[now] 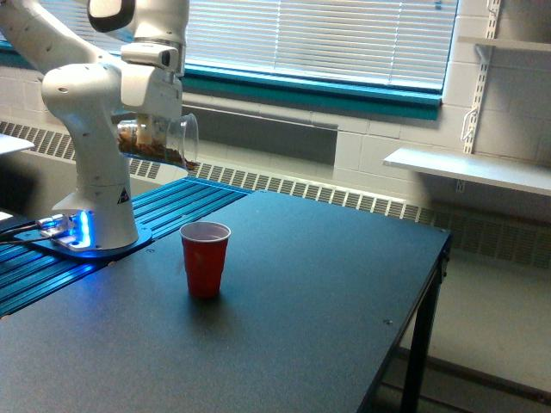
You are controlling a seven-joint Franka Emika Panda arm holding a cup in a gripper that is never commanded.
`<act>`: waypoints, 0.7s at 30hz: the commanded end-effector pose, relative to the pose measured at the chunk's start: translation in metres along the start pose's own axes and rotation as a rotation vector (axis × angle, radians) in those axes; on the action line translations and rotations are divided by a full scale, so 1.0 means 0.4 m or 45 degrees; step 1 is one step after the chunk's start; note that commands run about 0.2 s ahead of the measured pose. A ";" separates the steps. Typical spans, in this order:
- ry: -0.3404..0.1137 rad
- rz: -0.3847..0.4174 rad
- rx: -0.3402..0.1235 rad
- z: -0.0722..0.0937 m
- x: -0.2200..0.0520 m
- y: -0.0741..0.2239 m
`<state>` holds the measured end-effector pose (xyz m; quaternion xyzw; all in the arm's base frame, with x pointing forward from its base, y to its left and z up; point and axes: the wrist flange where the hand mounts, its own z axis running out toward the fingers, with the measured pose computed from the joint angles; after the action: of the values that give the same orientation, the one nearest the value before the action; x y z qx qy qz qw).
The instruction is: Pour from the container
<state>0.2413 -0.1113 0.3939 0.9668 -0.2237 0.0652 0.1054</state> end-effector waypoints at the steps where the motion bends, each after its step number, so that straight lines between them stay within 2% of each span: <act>1: -0.041 -0.006 -0.022 0.037 -0.024 -0.051; 13: -0.058 -0.063 -0.038 0.060 -0.031 -0.101; 21: -0.070 -0.073 -0.066 0.074 -0.035 -0.105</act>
<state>0.2545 -0.0852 0.3711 0.9731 -0.1929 0.0443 0.1183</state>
